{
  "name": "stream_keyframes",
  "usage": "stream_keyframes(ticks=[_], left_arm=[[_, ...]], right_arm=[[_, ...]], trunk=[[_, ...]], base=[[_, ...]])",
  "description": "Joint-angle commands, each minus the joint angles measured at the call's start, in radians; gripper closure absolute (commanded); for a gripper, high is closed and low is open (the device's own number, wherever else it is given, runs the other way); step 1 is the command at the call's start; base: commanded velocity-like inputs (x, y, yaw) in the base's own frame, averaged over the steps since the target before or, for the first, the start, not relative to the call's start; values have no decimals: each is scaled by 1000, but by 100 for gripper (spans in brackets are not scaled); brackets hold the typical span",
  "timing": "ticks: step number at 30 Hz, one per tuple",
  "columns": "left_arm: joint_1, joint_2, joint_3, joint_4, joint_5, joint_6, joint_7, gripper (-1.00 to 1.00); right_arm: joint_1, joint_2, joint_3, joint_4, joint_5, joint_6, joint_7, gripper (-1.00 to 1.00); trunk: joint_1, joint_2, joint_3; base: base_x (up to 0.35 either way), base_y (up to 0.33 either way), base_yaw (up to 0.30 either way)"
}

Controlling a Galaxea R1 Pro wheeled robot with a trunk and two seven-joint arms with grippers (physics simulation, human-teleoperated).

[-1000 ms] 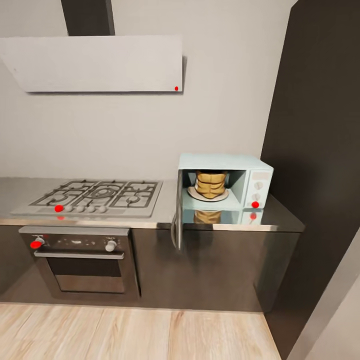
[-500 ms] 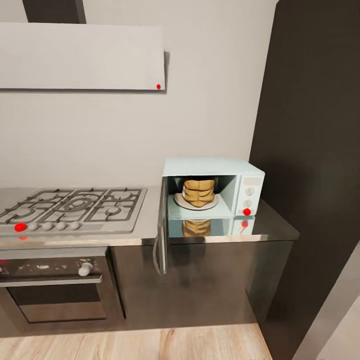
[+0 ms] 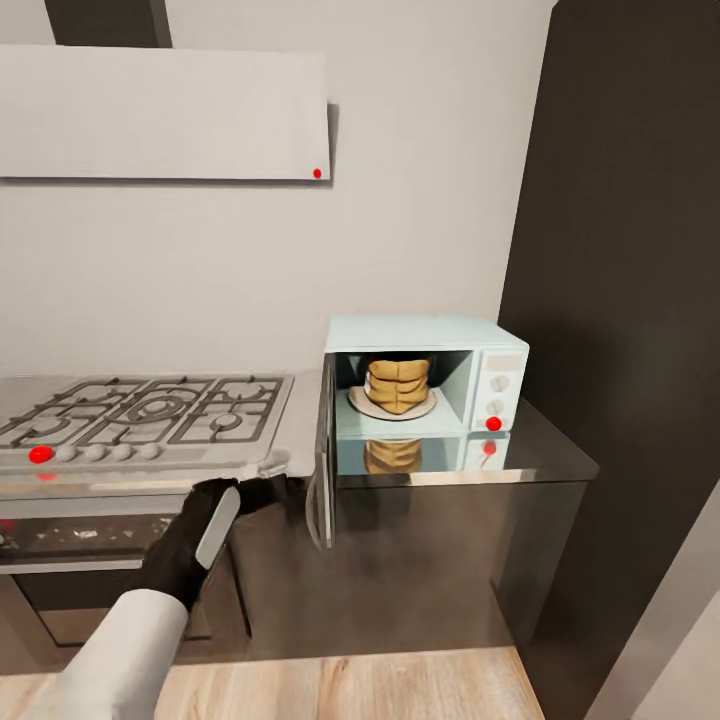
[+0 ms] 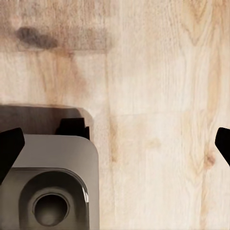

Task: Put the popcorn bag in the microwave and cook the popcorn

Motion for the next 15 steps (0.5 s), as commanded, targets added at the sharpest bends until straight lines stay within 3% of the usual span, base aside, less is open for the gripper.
stream_keyframes(ticks=[1, 4, 5, 15], left_arm=[[-47, -4, 1, -1, 2, 1, 7, -100], [-98, -5, 1, 4, 1, 12, 7, -100], [-60, 2, 7, 45, -18, 121, 16, -100], [-56, 2, 6, 6, -18, 145, 24, -100]], right_arm=[[-1, -1, -6, 3, 7, -6, -3, -100], [-1, -1, -6, 3, 3, -5, -3, -100], [-1, 3, -8, 3, 5, -1, -3, -100], [-1, 0, -6, 3, 7, -1, -3, -100]], trunk=[[0, 0, -1], [0, 0, -1], [0, 0, -1], [0, 0, -1]], base=[[0, 0, 0], [0, 0, 0], [0, 0, 0], [-2, 0, 0]])
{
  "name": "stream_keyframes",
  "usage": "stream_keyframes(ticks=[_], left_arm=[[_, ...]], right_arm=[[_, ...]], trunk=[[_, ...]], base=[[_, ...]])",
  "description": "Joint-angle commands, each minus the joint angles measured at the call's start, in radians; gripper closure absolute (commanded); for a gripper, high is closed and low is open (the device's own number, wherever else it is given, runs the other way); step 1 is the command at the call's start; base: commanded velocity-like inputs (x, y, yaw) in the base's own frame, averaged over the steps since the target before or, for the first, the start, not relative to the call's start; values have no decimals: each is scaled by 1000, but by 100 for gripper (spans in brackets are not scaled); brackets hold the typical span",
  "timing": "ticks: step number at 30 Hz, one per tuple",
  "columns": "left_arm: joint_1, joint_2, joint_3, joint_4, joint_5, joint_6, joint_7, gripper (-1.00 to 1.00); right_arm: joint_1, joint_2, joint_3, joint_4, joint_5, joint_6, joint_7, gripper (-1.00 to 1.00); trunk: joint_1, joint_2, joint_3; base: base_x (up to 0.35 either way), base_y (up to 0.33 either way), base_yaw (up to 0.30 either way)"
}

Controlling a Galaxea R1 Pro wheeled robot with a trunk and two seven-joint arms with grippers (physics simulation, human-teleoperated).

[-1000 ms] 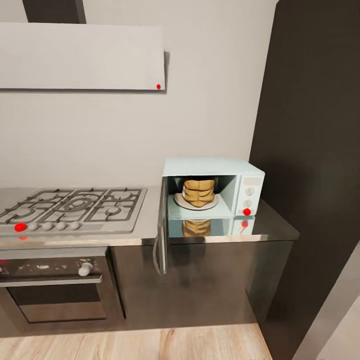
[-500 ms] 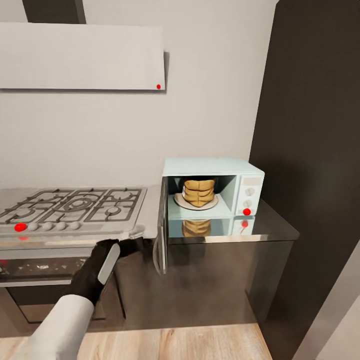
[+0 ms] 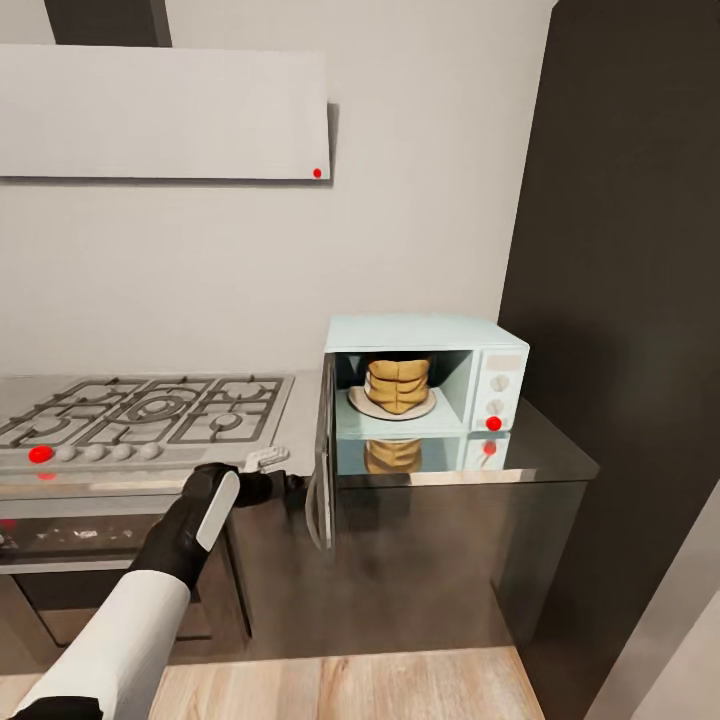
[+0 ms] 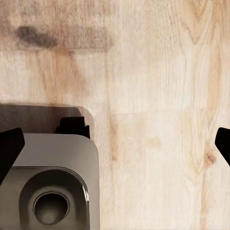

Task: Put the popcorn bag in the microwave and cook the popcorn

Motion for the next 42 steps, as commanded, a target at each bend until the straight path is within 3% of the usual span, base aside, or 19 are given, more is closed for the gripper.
stream_keyframes(ticks=[1, 7, 8, 17, 19, 20, 21, 24, 31, 42], left_arm=[[-1, -2, -2, -7, 2, 9, -2, -100], [-1, -6, -2, -41, 1, 31, -1, -100], [-1, -5, -2, -231, 2, 30, -1, -100], [-1, -5, 8, -307, 15, 16, -21, -100], [-1, -5, 7, -309, 29, 16, -54, -100], [-1, -4, 2, -306, 52, 16, -118, -100], [-1, -2, -1, -301, 74, 16, -222, -100], [-1, 0, -2, -299, 86, 25, -276, -100], [-1, -8, -9, -290, 90, 31, -292, -100], [-1, -14, -15, -285, 85, 26, -287, -100]], right_arm=[[-1, -1, -5, 3, 9, -6, -3, -100], [-1, -1, -5, 3, 9, -10, -3, -100], [-1, -1, -5, 3, 9, -10, -3, -100], [-1, -2, -5, 3, 9, -12, -3, -100], [-1, -1, -5, 3, 10, -11, -3, -100], [-1, -1, -4, 3, 9, -10, -3, -100], [-1, -1, -4, 3, 9, -9, -3, -100], [-1, 0, -4, 3, 9, -10, -3, -100], [-1, 2, -5, 3, 2, -11, -4, -100], [-1, 2, -5, 3, 2, -10, -5, -100]], trunk=[[0, -1, -1], [0, -1, -1], [0, -1, -1], [0, -1, -1], [0, -1, -1], [0, -1, -1], [0, -1, -1], [0, -1, -1], [0, -1, -1], [0, -1, 0]], base=[[-103, 0, 0], [-62, 0, 0], [-47, 0, 0], [-7, 0, 0], [0, 0, 0], [0, 0, 0], [0, 0, 0], [0, 0, 0], [0, 0, -18], [0, 0, -214]])
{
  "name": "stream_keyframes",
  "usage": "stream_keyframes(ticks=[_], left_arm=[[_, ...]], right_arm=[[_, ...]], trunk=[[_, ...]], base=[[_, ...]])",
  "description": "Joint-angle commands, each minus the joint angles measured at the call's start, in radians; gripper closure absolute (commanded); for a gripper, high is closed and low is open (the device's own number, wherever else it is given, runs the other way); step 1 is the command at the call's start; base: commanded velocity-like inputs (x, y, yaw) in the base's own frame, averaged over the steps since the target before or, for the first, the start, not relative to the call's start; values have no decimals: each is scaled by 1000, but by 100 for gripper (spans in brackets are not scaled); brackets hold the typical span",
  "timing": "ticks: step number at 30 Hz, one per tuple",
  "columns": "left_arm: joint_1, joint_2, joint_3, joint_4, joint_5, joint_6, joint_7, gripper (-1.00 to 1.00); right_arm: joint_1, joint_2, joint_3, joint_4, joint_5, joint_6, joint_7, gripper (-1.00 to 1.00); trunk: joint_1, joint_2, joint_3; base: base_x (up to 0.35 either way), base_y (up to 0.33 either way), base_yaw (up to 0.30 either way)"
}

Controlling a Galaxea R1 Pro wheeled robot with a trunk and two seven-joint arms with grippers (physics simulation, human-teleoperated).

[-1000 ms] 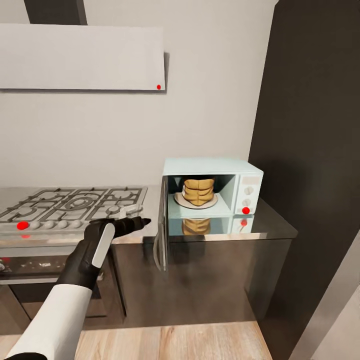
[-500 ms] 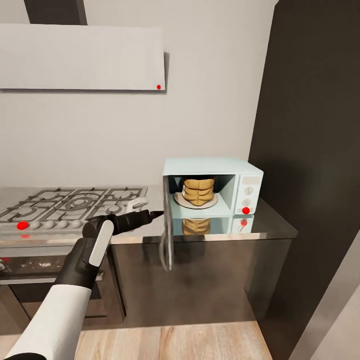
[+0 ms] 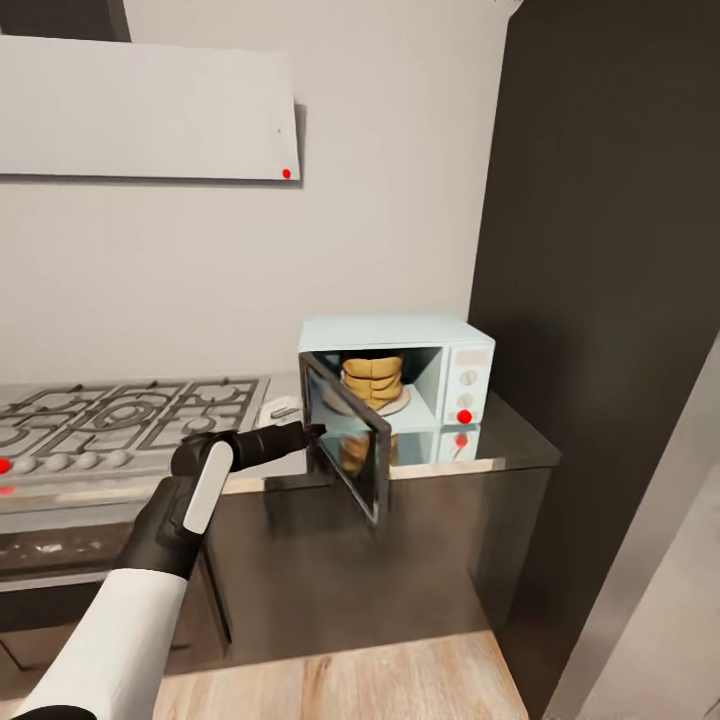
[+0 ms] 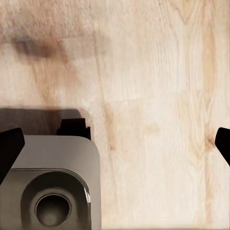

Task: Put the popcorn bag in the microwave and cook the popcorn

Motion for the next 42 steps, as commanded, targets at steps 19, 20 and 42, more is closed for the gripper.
stream_keyframes(ticks=[19, 20, 42], left_arm=[[-1, -107, -176, -15, -32, -5, 234, -100], [-1, -112, -178, -15, -32, -5, 245, -100], [-1, -140, -247, -11, -25, -68, 608, -100]], right_arm=[[-1, 0, -5, 3, 9, -6, -3, -100], [-1, 0, -5, 3, 9, -6, -3, -100], [-1, -1, -5, 3, 16, -7, -3, -100]], trunk=[[0, -1, -1], [0, -1, -1], [0, -1, -1]], base=[[0, 0, -181], [0, 0, -172], [109, 0, -59]])
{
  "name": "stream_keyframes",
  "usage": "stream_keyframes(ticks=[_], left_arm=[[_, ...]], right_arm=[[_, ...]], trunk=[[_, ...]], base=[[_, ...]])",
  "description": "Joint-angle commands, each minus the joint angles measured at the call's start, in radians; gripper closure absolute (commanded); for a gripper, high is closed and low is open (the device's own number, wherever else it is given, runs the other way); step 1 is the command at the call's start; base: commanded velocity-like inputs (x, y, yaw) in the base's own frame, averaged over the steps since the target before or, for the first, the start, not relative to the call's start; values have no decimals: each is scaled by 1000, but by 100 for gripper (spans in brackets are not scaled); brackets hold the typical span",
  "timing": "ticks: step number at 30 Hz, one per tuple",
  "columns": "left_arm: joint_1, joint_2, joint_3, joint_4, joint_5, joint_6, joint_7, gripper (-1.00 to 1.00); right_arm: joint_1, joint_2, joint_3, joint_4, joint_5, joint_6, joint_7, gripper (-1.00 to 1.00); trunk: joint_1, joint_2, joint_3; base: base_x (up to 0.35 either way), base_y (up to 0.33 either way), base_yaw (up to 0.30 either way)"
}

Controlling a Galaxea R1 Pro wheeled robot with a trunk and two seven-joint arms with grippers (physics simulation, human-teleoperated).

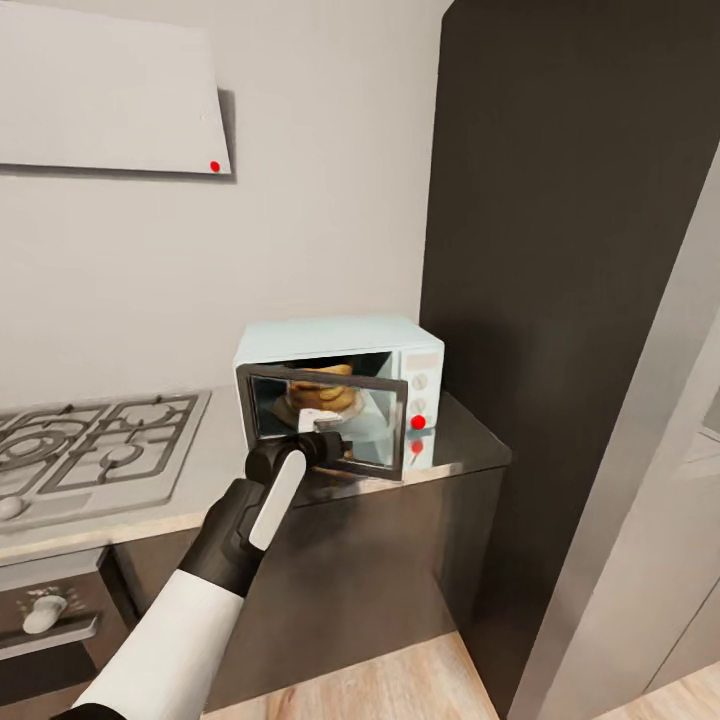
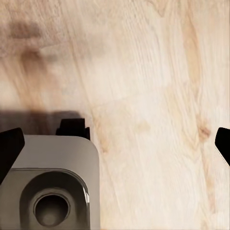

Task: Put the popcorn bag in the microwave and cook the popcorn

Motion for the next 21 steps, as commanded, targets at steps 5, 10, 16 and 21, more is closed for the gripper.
stream_keyframes(ticks=[5, 10, 16, 21], left_arm=[[-1, 0, -2, -3, 6, -13, 10, -100], [-1, 0, -2, -3, 6, -40, 12, -100], [-1, 0, -2, -3, 6, -41, 12, -100], [-1, 0, -2, -3, 0, -42, 12, -100]], right_arm=[[-1, 0, -4, 3, 9, -7, -3, -100], [-1, 1, -7, 3, 2, -7, -4, -100], [-1, 2, -9, 3, -1, -5, -5, -100], [-1, 1, -9, 3, -1, -6, -4, -100]], trunk=[[1, -1, -1], [1, -1, -1], [1, -1, -1], [1, -1, -1]], base=[[126, 0, 0], [6, 0, -34], [0, 0, -222], [0, 0, -214]])
